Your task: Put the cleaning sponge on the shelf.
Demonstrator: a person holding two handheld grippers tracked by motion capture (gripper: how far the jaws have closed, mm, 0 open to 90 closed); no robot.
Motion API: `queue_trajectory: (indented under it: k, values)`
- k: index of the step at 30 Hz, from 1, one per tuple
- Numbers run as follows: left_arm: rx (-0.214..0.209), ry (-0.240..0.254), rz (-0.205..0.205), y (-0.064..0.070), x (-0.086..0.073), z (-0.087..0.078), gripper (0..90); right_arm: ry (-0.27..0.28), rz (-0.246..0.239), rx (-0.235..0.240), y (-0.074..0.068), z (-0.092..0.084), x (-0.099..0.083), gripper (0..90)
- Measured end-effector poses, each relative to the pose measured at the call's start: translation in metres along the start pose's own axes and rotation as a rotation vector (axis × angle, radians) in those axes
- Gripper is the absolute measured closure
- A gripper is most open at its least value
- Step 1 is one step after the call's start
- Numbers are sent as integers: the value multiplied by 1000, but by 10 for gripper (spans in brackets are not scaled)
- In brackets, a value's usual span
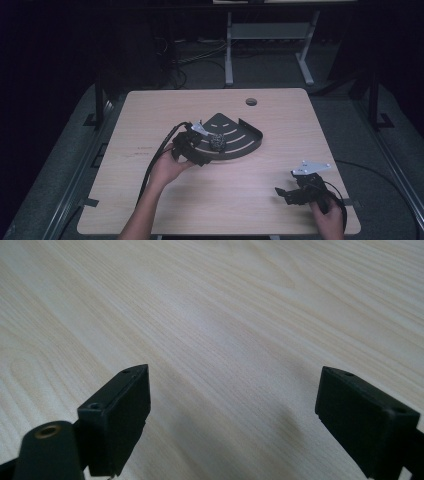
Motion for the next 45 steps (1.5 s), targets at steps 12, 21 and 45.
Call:
queue_trajectory:
  k: [12,21,45]
  values:
    - [8,5,1,9,-12,-9,207,-8,0,-3,0,0,0,140]
    - [9,10,0,18,-21,-14,205,1,-2,-4,-1,0,0,140]
    - [15,-35,-3,45,-64,-16,207,-13,-6,-10,-4,1,0,140]
Point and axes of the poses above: each handheld gripper's, and its own axes: z roughly forward along the jaws, x roughly out of its top, y roughly to its right, the point moved 6 cm from there along z, roughly forward along the jaws, and after that the axes turned 12 degrees about z, right-handed, at the moved point
